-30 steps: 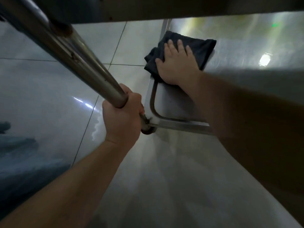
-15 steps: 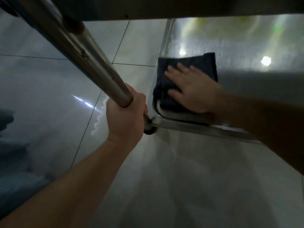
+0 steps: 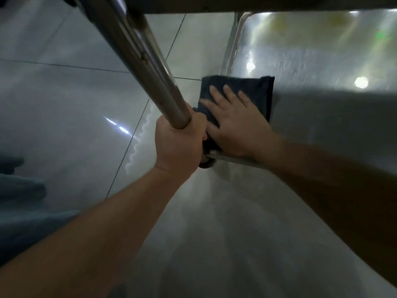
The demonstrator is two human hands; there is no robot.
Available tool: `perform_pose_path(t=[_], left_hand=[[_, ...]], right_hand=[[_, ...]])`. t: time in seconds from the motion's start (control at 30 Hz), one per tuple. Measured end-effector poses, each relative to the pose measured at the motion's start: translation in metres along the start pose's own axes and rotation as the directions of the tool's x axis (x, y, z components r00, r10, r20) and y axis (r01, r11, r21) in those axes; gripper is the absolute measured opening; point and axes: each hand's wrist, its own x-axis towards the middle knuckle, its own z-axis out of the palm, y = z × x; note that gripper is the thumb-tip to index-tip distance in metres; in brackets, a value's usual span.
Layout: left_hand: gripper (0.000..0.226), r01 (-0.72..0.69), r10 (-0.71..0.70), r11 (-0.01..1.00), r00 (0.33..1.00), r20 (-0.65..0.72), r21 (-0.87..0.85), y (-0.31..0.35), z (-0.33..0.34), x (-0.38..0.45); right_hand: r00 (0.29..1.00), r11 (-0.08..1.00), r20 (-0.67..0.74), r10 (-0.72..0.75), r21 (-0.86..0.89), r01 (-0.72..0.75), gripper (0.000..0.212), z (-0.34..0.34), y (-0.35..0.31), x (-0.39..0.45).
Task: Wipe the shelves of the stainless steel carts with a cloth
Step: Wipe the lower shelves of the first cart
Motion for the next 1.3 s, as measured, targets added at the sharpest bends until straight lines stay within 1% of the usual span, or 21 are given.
perform_pose_path(t=[0.1, 0.2, 0.27, 0.37, 0.43, 0.47, 0.53, 0.6, 0.67, 0.7, 0.73, 0.77, 0.8, 0.83, 0.9, 0.97, 1.0, 1.07, 1.13, 1.23, 1.3], left_hand=[[0.017, 0.015, -0.014, 0.999, 1.0, -0.02, 0.03, 0.001, -0.001, -0.002], [0.017, 0.035, -0.03, 0.996, 0.998, -0.059, 0.079, 0.003, 0.0, -0.004], [0.018, 0.045, -0.028, 0.989, 0.992, -0.121, 0.142, 0.003, 0.0, -0.005], [0.009, 0.076, -0.025, 0.969, 0.977, -0.212, 0.235, -0.001, 0.001, -0.011], [0.021, 0.144, -0.075, 0.948, 0.968, -0.241, 0.284, -0.008, 0.001, -0.019], [0.028, 0.195, -0.111, 0.92, 0.962, -0.25, 0.34, -0.013, 0.0, -0.025], [0.042, 0.326, -0.196, 0.82, 0.932, -0.305, 0.47, -0.025, 0.0, -0.041], [0.049, 0.482, -0.341, 0.712, 0.873, -0.349, 0.51, -0.041, 0.003, -0.06], [0.042, 0.616, -0.552, 0.602, 0.781, -0.293, 0.508, -0.05, 0.016, -0.082], [0.036, 0.612, -0.604, 0.56, 0.763, -0.231, 0.558, -0.051, 0.025, -0.092], [0.033, 0.533, -0.591, 0.546, 0.792, -0.154, 0.647, -0.05, 0.035, -0.1], [0.031, 0.411, -0.544, 0.546, 0.837, -0.065, 0.73, -0.046, 0.047, -0.105], [0.026, 0.284, -0.481, 0.561, 0.876, 0.027, 0.778, -0.039, 0.06, -0.109], [0.02, 0.168, -0.423, 0.583, 0.898, 0.12, 0.795, -0.03, 0.074, -0.112], [0.016, -0.07, -0.296, 0.608, 0.904, 0.307, 0.791, -0.014, 0.099, -0.115], [0.019, -0.3, -0.148, 0.589, 0.873, 0.465, 0.751, -0.005, 0.12, -0.115], [0.021, -0.387, -0.087, 0.567, 0.849, 0.521, 0.727, -0.002, 0.13, -0.114], [0.03, -0.486, -0.034, 0.493, 0.818, 0.574, 0.721, 0.0, 0.149, -0.11], [0.045, -0.544, -0.029, 0.405, 0.796, 0.605, 0.735, 0.0, 0.165, -0.109], [0.063, -0.569, -0.07, 0.34, 0.779, 0.623, 0.749, -0.004, 0.187, -0.115], [0.078, -0.598, -0.119, 0.31, 0.747, 0.654, 0.739, -0.008, 0.202, -0.121]], right_hand=[[0.999, 1.0, 0.045, -0.007, -0.004, 0.007, 0.066, 0.006, -0.005, -0.025], [0.997, 1.0, 0.079, -0.023, -0.005, 0.023, 0.068, 0.002, 0.001, -0.038], [0.992, 0.998, 0.11, -0.055, -0.017, 0.057, 0.074, -0.002, 0.01, -0.054], [0.984, 0.99, 0.138, -0.111, -0.075, 0.122, 0.078, -0.007, 0.028, -0.089], [0.98, 0.98, 0.144, -0.137, -0.123, 0.155, 0.076, -0.009, 0.042, -0.109], [0.98, 0.978, 0.145, -0.139, -0.138, 0.16, 0.075, -0.01, 0.049, -0.118], [0.98, 0.975, 0.152, -0.129, -0.161, 0.153, 0.072, -0.013, 0.065, -0.132], [0.98, 0.972, 0.158, -0.12, -0.181, 0.149, 0.071, -0.016, 0.083, -0.146], [0.979, 0.972, 0.164, -0.118, -0.184, 0.148, 0.071, -0.02, 0.103, -0.162], [0.979, 0.973, 0.169, -0.115, -0.181, 0.145, 0.071, -0.022, 0.112, -0.17], [0.979, 0.973, 0.173, -0.111, -0.182, 0.143, 0.071, -0.025, 0.122, -0.179], [0.979, 0.972, 0.174, -0.107, -0.189, 0.14, 0.072, -0.028, 0.131, -0.188], [0.979, 0.97, 0.174, -0.104, -0.198, 0.138, 0.073, -0.03, 0.139, -0.196], [0.979, 0.969, 0.175, -0.102, -0.204, 0.138, 0.074, -0.033, 0.147, -0.204], [0.98, 0.97, 0.177, -0.094, -0.203, 0.13, 0.073, -0.039, 0.162, -0.218], [0.981, 0.973, 0.172, -0.085, -0.196, 0.119, 0.07, -0.044, 0.176, -0.233], [0.981, 0.973, 0.173, -0.083, -0.197, 0.117, 0.07, -0.047, 0.183, -0.24], [0.98, 0.973, 0.184, -0.077, -0.2, 0.114, 0.07, -0.053, 0.2, -0.257], [0.978, 0.972, 0.197, -0.073, -0.203, 0.114, 0.071, -0.061, 0.219, -0.274], [0.974, 0.968, 0.216, -0.067, -0.224, 0.116, 0.069, -0.073, 0.245, -0.298], [0.974, 0.964, 0.221, -0.057, -0.24, 0.111, 0.068, -0.079, 0.261, -0.315]])
